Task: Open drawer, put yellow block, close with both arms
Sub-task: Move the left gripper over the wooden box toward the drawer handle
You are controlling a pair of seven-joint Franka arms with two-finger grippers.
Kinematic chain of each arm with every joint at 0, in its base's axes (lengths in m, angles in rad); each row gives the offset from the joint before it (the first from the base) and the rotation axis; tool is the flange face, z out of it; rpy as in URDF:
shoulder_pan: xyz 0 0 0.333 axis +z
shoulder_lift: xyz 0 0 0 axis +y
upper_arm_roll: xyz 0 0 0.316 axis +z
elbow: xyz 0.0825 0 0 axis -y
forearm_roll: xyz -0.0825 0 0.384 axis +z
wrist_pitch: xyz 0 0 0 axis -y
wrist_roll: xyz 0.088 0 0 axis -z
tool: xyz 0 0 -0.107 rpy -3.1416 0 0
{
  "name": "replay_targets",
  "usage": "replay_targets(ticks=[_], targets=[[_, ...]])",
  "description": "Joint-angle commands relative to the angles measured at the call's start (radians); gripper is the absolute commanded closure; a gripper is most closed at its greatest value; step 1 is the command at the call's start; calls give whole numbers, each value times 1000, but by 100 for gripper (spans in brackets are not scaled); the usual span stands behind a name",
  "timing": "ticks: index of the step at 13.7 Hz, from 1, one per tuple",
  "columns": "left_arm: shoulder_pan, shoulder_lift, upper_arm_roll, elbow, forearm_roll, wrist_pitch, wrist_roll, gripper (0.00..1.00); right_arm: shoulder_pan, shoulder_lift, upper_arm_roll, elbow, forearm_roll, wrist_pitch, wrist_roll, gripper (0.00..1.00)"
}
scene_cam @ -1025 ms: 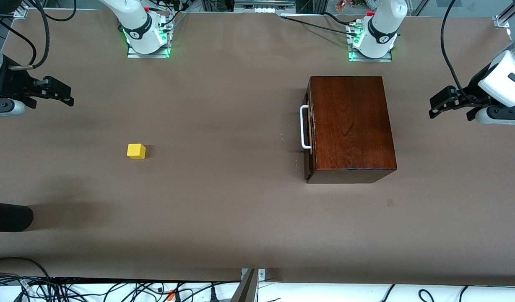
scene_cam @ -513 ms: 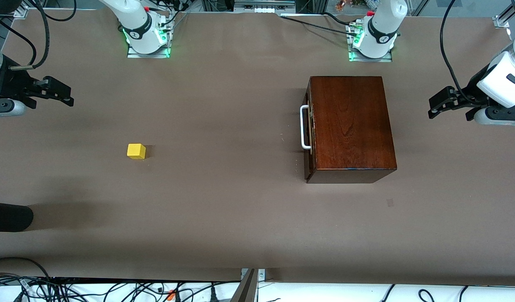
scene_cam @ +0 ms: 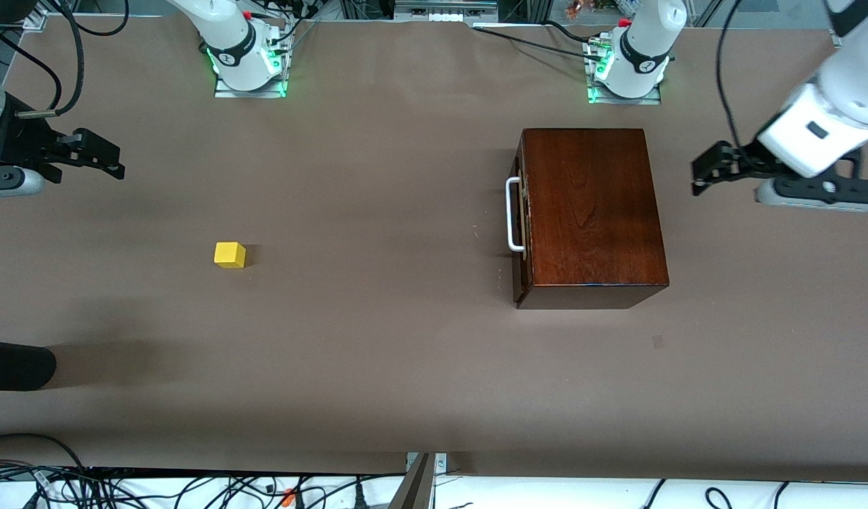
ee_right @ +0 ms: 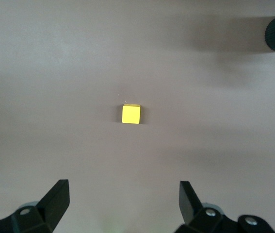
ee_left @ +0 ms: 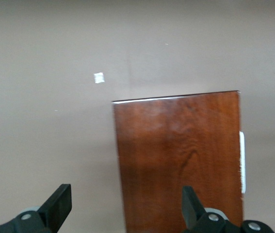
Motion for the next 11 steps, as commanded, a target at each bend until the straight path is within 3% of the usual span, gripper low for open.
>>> replay_targets(ticks=[1, 5, 8, 11], targets=[[-6, 7, -84, -4, 19, 10, -109, 0, -7, -1, 3, 9, 16, -9, 5, 0], [-14, 29, -254, -2, 86, 10, -319, 0, -6, -2, 4, 9, 18, -9, 3, 0], [-37, 46, -305, 11, 88, 10, -408, 0, -6, -2, 4, 11, 8, -6, 0, 0], [-133, 75, -305, 18, 124, 9, -471, 0, -6, -2, 6, 11, 7, -4, -1, 0]])
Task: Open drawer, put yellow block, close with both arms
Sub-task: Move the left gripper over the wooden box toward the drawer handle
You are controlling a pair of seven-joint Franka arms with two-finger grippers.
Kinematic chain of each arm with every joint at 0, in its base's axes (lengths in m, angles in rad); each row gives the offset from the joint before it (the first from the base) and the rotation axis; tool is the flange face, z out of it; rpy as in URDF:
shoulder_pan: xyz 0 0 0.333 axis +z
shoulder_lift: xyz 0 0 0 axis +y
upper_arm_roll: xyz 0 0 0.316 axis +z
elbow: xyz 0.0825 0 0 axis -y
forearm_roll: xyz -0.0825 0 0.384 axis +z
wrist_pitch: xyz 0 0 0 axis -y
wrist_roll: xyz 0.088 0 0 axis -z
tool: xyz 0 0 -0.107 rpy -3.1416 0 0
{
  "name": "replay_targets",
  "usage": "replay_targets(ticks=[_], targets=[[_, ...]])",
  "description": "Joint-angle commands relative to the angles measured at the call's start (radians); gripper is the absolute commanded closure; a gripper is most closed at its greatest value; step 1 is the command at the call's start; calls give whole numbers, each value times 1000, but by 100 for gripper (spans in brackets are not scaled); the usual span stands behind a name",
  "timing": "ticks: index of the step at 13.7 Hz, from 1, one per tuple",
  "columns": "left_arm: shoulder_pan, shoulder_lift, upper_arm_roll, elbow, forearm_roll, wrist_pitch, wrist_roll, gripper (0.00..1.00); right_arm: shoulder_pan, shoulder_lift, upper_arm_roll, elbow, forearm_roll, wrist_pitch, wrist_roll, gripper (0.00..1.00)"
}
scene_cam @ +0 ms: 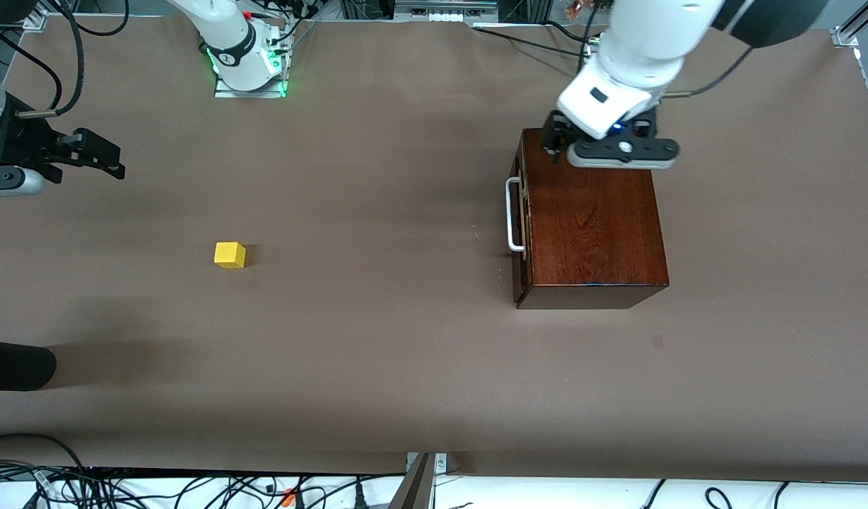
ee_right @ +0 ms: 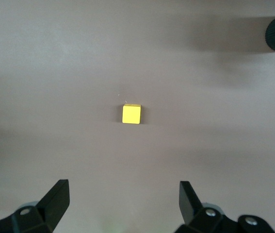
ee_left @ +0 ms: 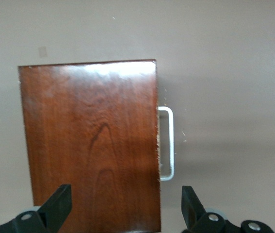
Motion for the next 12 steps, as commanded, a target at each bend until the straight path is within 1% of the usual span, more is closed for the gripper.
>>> replay_targets(ticks=[1, 4, 5, 6, 7, 9, 12], targets=[[-96, 38, -2, 33, 68, 1, -75, 0, -6, -2, 4, 11, 6, -4, -1, 0], [-182, 62, -2, 36, 116, -2, -107, 0, -6, -2, 5, 11, 6, -4, -1, 0], [-205, 72, -2, 36, 124, -2, -144, 0, -6, -2, 5, 11, 6, -3, -1, 0], [-237, 86, -2, 36, 147, -4, -226, 0, -7, -1, 4, 11, 6, -3, -1, 0], [-250, 103, -2, 36, 153, -10, -288, 0, -6, -1, 4, 11, 7, -3, -1, 0], [-273, 121, -2, 37, 156, -10, -293, 0, -6, -1, 4, 11, 7, -3, -1, 0], [-274, 146, 0, 45, 156, -7, -274, 0, -6, -1, 4, 11, 6, -3, -1, 0]])
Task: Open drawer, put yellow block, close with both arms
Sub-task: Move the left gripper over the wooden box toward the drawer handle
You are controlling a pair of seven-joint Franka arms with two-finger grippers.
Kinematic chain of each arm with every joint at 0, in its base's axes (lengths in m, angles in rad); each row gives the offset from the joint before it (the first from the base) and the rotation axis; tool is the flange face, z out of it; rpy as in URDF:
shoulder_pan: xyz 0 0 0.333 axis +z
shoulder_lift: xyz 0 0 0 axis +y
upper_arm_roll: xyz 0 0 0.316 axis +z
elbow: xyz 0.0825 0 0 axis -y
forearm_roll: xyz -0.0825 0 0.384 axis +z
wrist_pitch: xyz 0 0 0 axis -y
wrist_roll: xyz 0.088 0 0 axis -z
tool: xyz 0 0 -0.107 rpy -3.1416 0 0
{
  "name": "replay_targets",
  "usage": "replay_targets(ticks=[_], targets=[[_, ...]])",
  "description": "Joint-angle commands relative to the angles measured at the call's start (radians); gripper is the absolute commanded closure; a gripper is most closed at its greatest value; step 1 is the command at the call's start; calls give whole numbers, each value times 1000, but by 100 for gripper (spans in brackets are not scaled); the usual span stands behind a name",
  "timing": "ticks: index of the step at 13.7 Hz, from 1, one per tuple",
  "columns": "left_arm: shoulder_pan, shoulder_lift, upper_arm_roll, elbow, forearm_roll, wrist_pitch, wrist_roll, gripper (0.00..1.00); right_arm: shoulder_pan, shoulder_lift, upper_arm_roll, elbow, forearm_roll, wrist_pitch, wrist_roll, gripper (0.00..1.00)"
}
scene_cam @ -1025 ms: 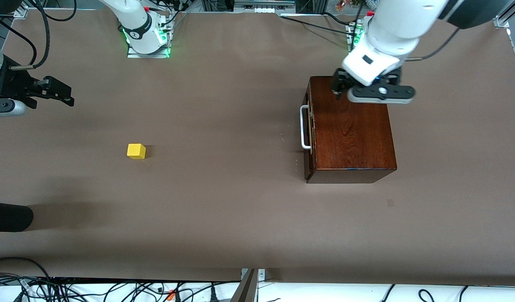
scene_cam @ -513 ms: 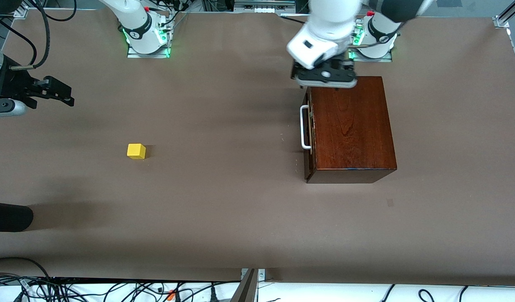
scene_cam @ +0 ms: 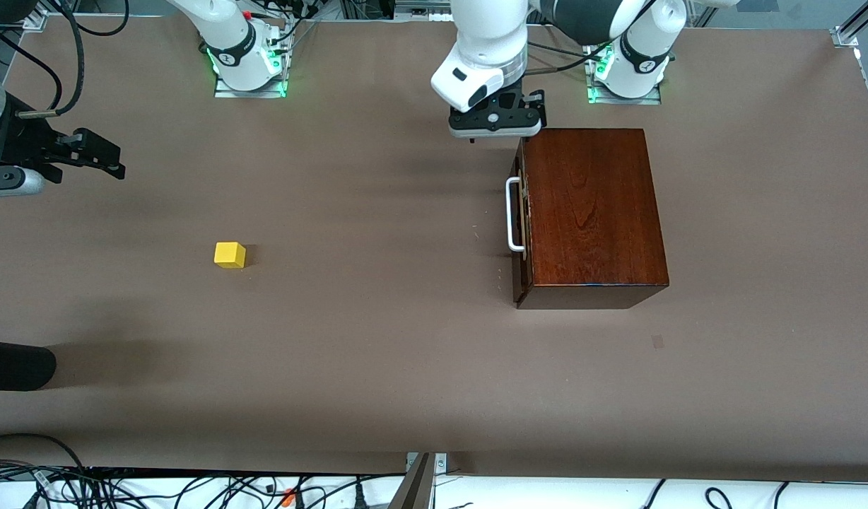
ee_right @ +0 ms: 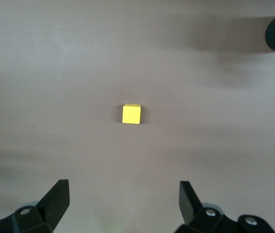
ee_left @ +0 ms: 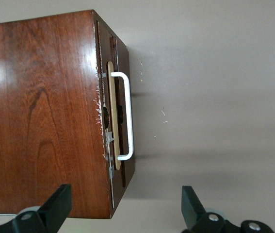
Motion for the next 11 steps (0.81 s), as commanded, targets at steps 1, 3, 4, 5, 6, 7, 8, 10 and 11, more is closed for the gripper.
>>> replay_targets(ticks=[1, 3, 4, 5, 6, 7, 8, 10, 11], targets=[[-11, 36, 7, 40, 47, -11, -3, 0, -6, -1, 4, 11, 6, -2, -1, 0], [-4, 30, 12, 42, 63, -14, 8, 0, -6, -1, 4, 11, 7, -3, -1, 0], [-3, 31, 13, 46, 64, -15, 34, 0, -6, -1, 4, 11, 6, -3, -1, 0], [-3, 34, 13, 54, 64, -13, 69, 0, -6, -1, 4, 11, 6, -3, -1, 0], [-1, 34, 16, 63, 63, -11, 86, 0, -6, -1, 4, 11, 6, -3, -1, 0], [-3, 59, 19, 77, 58, -11, 88, 0, -6, 1, 4, 11, 6, -3, -1, 0], [-10, 88, 19, 104, 61, -13, 83, 0, -6, 0, 4, 11, 6, -3, -1, 0], [-14, 129, 18, 124, 56, -10, 82, 0, -7, -1, 2, 11, 6, -6, -1, 0], [-14, 151, 15, 134, 56, -10, 80, 0, -7, -1, 2, 11, 6, -9, -1, 0]])
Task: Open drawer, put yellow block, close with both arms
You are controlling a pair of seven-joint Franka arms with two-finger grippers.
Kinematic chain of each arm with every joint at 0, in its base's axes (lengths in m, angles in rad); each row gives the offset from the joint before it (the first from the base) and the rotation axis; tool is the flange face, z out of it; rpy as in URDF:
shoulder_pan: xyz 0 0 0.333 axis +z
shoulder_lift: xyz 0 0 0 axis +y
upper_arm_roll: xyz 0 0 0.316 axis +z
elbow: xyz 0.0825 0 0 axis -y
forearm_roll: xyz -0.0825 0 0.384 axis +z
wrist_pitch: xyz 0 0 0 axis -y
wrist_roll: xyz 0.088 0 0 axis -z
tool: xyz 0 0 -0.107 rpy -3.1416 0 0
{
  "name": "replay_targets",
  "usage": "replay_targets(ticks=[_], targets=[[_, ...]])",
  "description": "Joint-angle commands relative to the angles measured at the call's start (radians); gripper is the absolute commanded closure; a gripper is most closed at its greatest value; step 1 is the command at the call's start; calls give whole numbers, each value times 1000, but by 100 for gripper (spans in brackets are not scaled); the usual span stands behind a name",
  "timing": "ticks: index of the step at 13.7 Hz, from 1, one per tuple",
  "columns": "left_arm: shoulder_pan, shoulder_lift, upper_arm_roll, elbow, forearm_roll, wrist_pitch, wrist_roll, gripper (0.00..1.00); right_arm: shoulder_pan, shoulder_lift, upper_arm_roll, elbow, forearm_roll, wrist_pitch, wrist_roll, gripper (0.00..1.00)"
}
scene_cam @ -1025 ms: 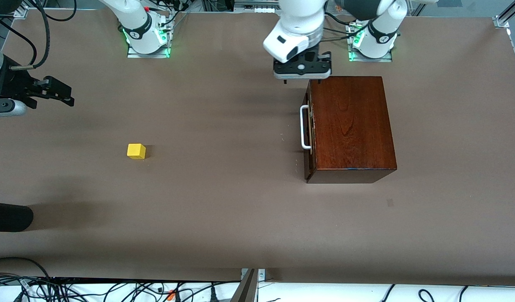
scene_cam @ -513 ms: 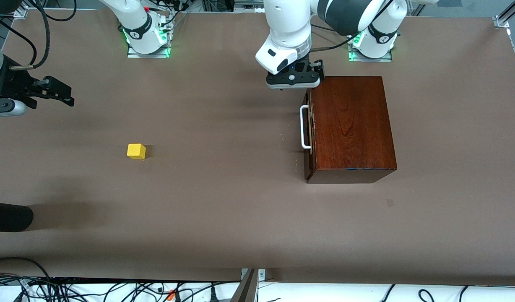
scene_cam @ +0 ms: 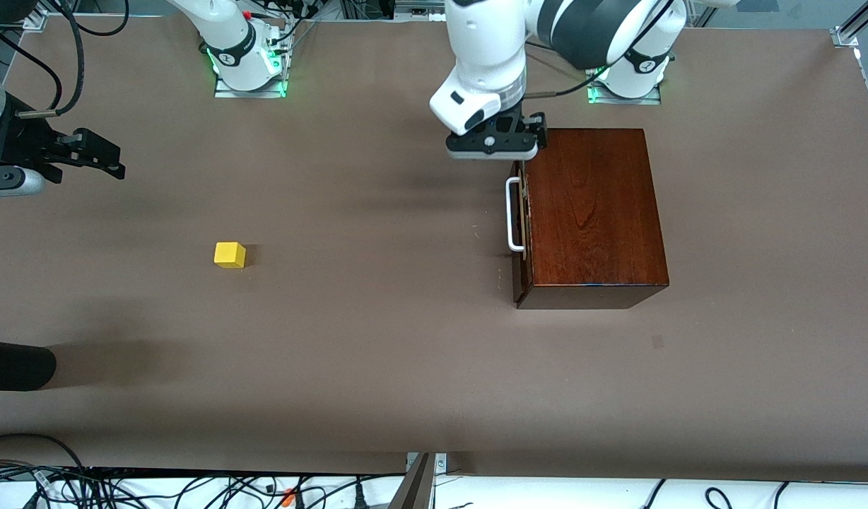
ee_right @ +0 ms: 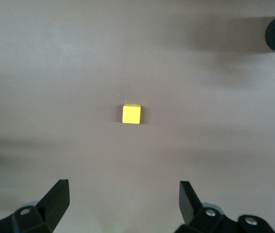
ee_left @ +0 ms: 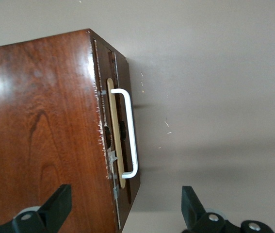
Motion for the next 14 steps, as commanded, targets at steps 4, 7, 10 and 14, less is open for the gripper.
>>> replay_targets(ticks=[4, 7, 10, 14], targets=[[-51, 168, 5, 117, 24, 3, -19, 0, -3, -2, 7, 11, 6, -8, 9, 0], [-51, 200, 2, 114, 75, 6, -33, 0, -3, -2, 7, 11, 6, -9, 6, 0], [-39, 205, 5, 61, 92, 49, -37, 0, -1, -2, 7, 11, 6, -9, 5, 0], [-34, 205, 6, -22, 132, 102, -42, 0, -3, 0, 7, 11, 4, -9, 2, 0]])
